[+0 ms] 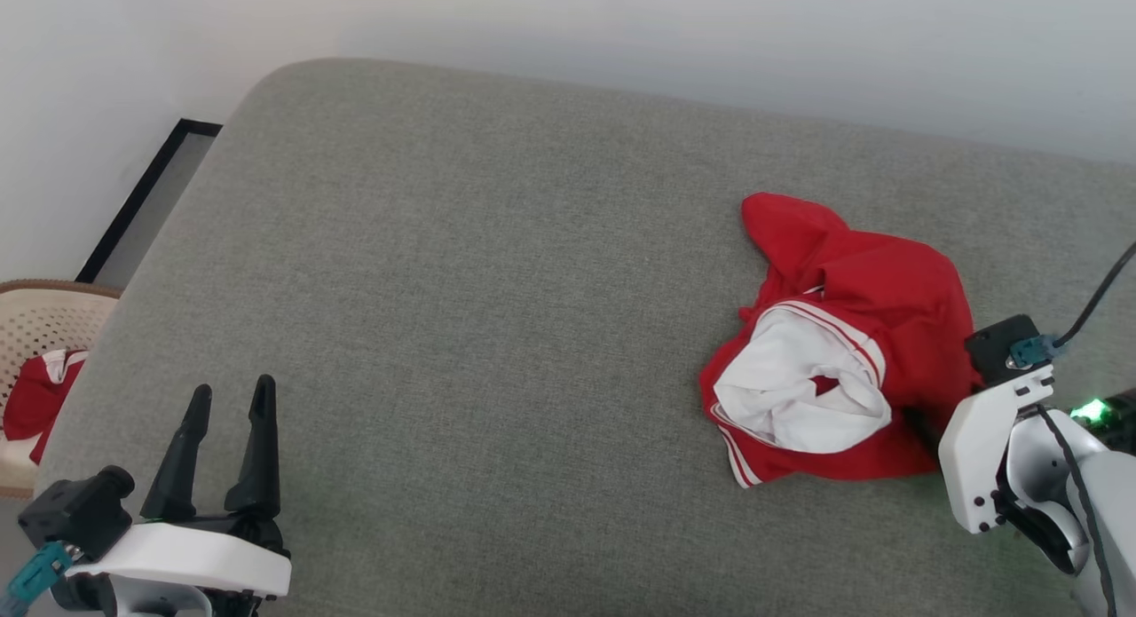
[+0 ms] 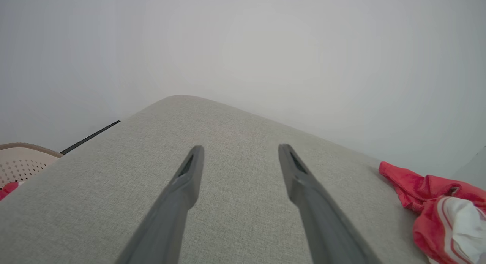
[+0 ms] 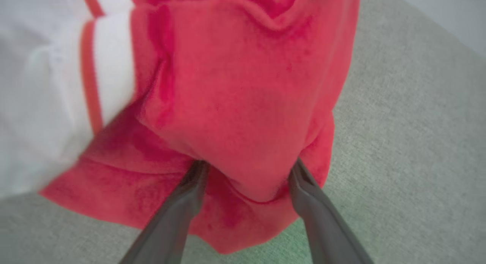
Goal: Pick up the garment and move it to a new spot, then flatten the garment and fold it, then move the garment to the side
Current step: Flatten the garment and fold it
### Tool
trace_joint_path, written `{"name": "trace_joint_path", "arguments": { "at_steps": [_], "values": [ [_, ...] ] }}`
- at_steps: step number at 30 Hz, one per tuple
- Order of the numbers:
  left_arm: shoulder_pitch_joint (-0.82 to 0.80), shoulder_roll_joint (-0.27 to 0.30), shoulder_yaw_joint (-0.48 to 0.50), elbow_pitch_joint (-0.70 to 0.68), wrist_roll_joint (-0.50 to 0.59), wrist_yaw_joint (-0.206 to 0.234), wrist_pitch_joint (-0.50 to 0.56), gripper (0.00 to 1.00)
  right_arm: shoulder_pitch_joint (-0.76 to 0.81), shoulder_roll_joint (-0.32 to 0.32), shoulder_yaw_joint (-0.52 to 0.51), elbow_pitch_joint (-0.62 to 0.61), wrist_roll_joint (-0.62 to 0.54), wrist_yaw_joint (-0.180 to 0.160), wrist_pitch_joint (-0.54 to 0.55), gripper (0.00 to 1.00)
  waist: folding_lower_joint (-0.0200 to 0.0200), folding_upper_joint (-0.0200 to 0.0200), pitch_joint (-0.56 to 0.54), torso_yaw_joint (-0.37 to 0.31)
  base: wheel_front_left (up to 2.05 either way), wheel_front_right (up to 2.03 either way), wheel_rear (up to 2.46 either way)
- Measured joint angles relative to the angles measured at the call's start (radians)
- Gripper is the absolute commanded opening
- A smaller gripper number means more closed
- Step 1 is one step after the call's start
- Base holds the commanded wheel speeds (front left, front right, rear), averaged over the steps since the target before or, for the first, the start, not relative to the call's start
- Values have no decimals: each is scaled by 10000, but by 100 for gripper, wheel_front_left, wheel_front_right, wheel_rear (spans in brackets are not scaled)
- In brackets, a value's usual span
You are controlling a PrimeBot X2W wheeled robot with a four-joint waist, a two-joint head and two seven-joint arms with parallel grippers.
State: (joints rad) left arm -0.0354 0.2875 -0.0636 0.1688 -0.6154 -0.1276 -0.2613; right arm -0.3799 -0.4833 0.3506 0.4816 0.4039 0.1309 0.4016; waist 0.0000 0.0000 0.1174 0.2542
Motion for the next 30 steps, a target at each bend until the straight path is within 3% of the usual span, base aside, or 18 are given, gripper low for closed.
{"name": "trace_joint_path", "arguments": {
  "at_steps": [5, 18, 23, 27, 28, 29, 30],
  "values": [
    [41, 54, 0, -44, -13, 0, 0, 100, 436, 94, -297, -1338, -151, 0, 221, 100, 0, 0, -100, -98, 0, 0, 0],
    [128, 105, -165, -69, -65, 0, 0, 100, 1778, 650, -708, -5219, -345, 0, 2107, 100, 0, 0, -141, 79, 0, 0, 0],
    [6, 94, -424, -50, -104, 0, 0, 100, 1776, 775, -499, -5398, -640, 0, 2545, 100, 0, 0, -50, 328, 0, 0, 0],
    [-113, 67, -554, 31, -165, 0, 0, 100, 1271, 788, -88, -4485, -1183, 0, 2761, 100, 0, 0, 125, 633, 0, 0, 0],
    [-148, 63, -550, 59, -167, 0, 0, 100, 1172, 871, -90, -4240, -1141, 2, 2761, 82, 0, 0, 156, 688, 0, 0, 0],
    [-193, 48, -558, 71, -173, 0, 0, 100, 1052, 953, -71, -4008, -1166, 0, 2757, 11, 0, 0, 182, 739, 0, 0, 0],
    [-226, 38, -581, 73, -180, 0, 0, 100, 932, 899, 48, -3827, -1269, 0, 2744, 0, 0, 0, 200, 789, 0, 0, 0]
  ]
}}
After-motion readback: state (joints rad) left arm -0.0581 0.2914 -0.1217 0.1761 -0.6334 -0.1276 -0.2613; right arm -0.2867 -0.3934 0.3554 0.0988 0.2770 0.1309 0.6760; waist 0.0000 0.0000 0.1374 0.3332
